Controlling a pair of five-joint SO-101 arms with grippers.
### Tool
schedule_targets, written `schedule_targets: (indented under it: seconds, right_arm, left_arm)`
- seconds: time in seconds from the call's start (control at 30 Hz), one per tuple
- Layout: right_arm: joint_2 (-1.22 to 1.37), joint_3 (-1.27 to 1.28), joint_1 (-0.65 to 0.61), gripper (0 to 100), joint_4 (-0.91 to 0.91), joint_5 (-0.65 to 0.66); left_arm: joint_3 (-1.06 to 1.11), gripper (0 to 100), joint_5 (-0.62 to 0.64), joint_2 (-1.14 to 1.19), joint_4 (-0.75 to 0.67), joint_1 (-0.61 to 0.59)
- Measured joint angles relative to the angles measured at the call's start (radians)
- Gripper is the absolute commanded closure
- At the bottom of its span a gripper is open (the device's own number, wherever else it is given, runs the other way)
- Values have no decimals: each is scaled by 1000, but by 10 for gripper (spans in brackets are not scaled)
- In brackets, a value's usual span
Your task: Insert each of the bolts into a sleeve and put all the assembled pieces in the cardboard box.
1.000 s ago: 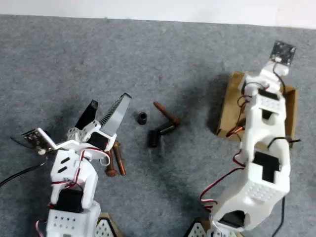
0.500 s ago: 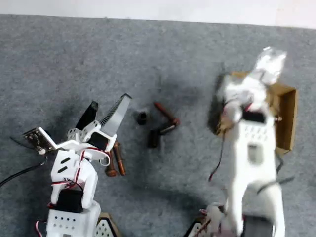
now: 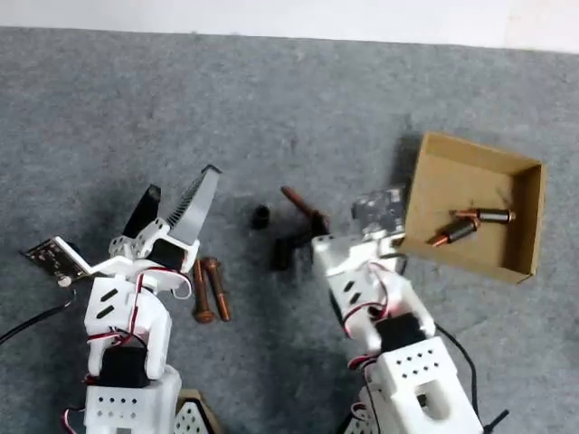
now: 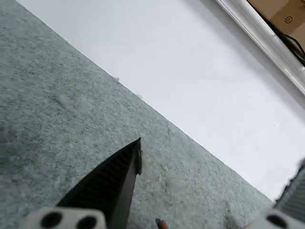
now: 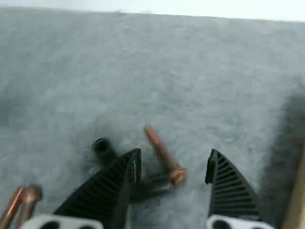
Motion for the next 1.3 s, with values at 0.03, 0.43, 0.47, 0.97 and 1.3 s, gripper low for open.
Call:
schedule_targets:
  seconds: [0.03,0.43,0.47,0.97,1.3]
  right_arm:
    - [6,2,-15,800,-12,6]
    - [471,-238,-216,800,-68,8]
    - [534,-269,-219,800,-91,8]
    - [1108,-542,-224,800,-187,8]
    - [1286,-687,-222,930,-187,8]
  left_arm:
    - [0,551,0,0,0,0]
    - [0,551,0,0,0,0]
    - [0,551,0,0,0,0]
    - [0,551,0,0,0,-9]
    - [0,551,0,0,0,-9]
